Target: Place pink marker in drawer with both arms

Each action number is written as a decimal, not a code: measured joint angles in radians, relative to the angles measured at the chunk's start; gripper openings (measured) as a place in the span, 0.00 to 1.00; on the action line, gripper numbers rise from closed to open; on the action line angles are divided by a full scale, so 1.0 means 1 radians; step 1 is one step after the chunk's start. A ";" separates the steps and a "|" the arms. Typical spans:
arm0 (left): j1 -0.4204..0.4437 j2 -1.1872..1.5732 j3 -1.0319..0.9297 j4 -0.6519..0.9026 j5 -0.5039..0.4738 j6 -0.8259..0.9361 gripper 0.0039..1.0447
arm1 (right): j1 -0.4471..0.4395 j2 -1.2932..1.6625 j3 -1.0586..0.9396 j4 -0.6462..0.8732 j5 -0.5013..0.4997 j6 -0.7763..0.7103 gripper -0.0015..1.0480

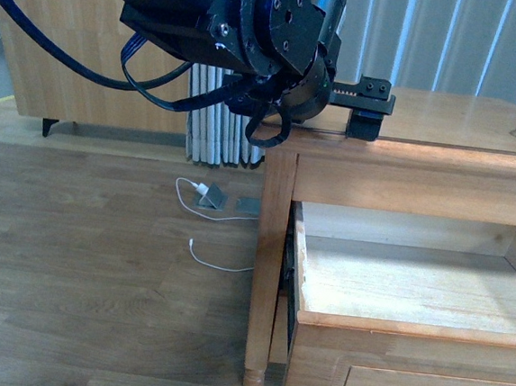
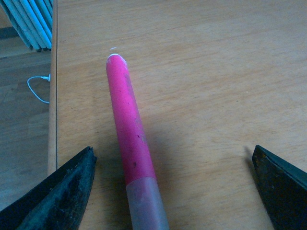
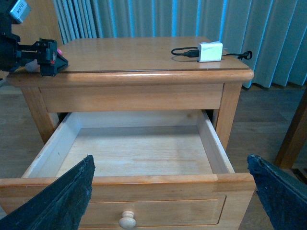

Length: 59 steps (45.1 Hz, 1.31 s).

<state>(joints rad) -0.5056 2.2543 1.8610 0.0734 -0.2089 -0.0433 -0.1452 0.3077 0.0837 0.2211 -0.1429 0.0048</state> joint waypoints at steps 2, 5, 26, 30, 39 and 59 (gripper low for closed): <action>0.000 0.000 0.003 -0.010 0.000 0.002 0.94 | 0.000 0.000 0.000 0.000 0.000 0.000 0.92; -0.001 0.000 0.006 -0.023 -0.002 0.010 0.85 | 0.000 0.000 0.000 0.000 0.000 0.000 0.92; 0.020 -0.045 -0.062 -0.002 0.011 0.013 0.14 | 0.000 0.000 0.000 0.000 0.000 0.000 0.92; 0.024 -0.077 -0.126 0.059 0.059 0.013 0.14 | 0.000 0.000 0.000 0.000 0.000 0.000 0.92; 0.023 -0.185 -0.326 0.220 0.283 0.047 0.14 | 0.000 0.000 0.000 0.000 0.000 0.000 0.92; -0.024 -0.359 -0.599 0.264 0.557 0.224 0.14 | 0.000 0.000 0.000 0.000 0.000 0.000 0.92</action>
<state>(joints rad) -0.5297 1.8950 1.2617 0.3374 0.3481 0.1806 -0.1452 0.3077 0.0837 0.2211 -0.1429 0.0044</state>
